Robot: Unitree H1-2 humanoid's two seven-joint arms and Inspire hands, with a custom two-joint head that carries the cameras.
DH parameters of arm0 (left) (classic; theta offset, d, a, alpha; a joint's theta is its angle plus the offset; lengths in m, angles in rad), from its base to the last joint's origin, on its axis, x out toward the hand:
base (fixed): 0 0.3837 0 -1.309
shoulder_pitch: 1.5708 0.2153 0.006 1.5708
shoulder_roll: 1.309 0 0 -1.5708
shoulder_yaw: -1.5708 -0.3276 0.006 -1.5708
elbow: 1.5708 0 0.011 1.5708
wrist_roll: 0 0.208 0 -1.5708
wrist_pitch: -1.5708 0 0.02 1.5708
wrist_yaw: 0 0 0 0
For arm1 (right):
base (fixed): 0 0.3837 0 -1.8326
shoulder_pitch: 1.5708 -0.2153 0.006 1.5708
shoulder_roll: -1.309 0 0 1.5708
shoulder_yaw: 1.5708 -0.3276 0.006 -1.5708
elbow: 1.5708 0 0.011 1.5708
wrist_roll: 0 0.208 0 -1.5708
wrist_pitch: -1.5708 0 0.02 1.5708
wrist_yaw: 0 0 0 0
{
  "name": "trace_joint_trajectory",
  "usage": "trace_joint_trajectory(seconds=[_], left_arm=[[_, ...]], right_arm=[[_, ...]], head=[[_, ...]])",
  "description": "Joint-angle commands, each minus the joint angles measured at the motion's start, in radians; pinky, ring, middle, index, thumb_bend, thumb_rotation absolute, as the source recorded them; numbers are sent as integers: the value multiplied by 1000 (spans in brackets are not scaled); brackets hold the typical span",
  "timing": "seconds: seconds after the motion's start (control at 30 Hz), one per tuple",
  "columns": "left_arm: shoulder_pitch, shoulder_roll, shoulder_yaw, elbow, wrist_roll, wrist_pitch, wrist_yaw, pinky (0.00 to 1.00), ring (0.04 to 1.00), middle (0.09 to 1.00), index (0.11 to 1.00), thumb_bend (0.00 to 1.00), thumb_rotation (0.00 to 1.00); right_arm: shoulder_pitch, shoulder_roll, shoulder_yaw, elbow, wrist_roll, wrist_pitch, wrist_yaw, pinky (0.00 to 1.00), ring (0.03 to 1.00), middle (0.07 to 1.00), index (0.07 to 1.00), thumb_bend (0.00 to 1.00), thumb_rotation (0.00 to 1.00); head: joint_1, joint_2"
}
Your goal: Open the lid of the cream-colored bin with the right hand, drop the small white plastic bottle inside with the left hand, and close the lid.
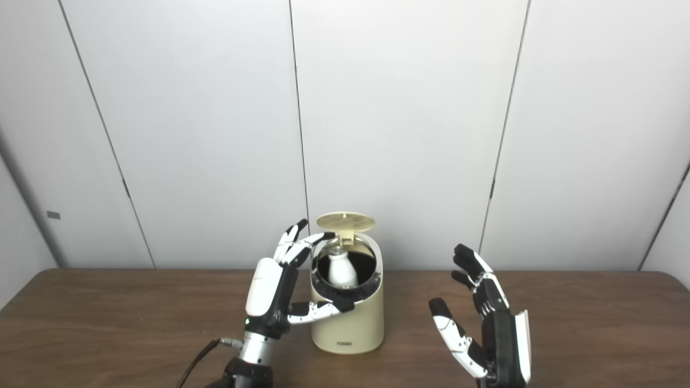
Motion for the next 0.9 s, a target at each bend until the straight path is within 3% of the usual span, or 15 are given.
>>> trace_joint_trajectory(seconds=[0.0, 0.13, 0.2, 0.27, 0.3, 0.33, 0.37, 0.4, 0.43, 0.53, 0.73, 0.77, 0.83, 0.87], left_arm=[[-15, 14, 32, -40, 10, -3, -40, 1000, 1000, 916, 908, 1000, 703], [12, 19, 67, -88, 23, -3, -98, 1000, 1000, 922, 922, 1000, 657], [32, 24, 79, -123, 27, -3, -94, 1000, 1000, 911, 921, 1000, 616], [60, 21, 102, -174, 36, -3, -26, 1000, 1000, 891, 887, 1000, 563], [74, 17, 113, -203, 38, -3, 22, 1000, 967, 839, 823, 1000, 459], [92, 11, 134, -239, 51, -3, 84, 1000, 916, 776, 753, 944, 307], [107, 6, 153, -270, 59, -3, 132, 1000, 847, 690, 626, 736, 181], [115, 2, 165, -288, 64, -3, 160, 1000, 778, 581, 532, 609, 74], [129, -3, 188, -314, 59, -3, 172, 1000, 739, 530, 499, 556, 30], [200, -10, 280, -435, 0, -3, 115, 1000, 663, 478, 501, 524, 3], [307, -16, 393, -606, -96, -3, -34, 1000, 666, 496, 475, 521, 0], [318, -12, 398, -628, -81, -3, -26, 902, 644, 495, 475, 520, 0], [333, -8, 406, -658, -65, -3, -10, 617, 569, 485, 489, 515, 0], [339, -8, 409, -668, -71, -3, -6, 561, 548, 488, 487, 514, 0]], right_arm=[[-35, 4, 1, -20, 9, -28, 8, 777, 848, 857, 834, 282, 428], [-38, 3, 0, -13, 14, -24, 9, 785, 854, 862, 836, 285, 407], [-41, 2, -1, -4, 13, -25, 6, 786, 855, 863, 837, 285, 400], [-45, 3, -4, 2, 12, -23, 4, 783, 853, 862, 836, 289, 390], [-47, 3, -4, 4, 12, -23, 4, 782, 851, 860, 834, 293, 386], [-52, 2, -6, 9, 4, -27, -1, 782, 852, 860, 834, 294, 384], [-57, 1, -7, 15, -6, -31, -8, 774, 849, 859, 834, 289, 384], [-61, 0, -8, 20, -13, -33, -13, 770, 848, 860, 836, 287, 385], [-67, -1, -12, 29, -20, -34, -22, 770, 847, 859, 837, 287, 391], [-83, 3, -24, 42, -29, -33, -36, 790, 851, 861, 851, 287, 411], [-124, -10, -29, 47, -62, -35, -49, 784, 848, 859, 849, 297, 479], [-138, -12, -34, 41, -84, -31, -57, 763, 839, 853, 840, 296, 486], [-163, -15, -42, 28, -126, -12, -72, 717, 821, 838, 811, 341, 489], [-176, -21, -45, 18, -175, 6, -82, 712, 816, 834, 809, 368, 495]], head=[[0, -1], [6, 1], [8, -2], [11, -3], [12, -4], [14, -5], [17, -7], [17, -7], [21, -13], [21, -16], [23, -19], [22, -19], [25, -20], [25, -21]])
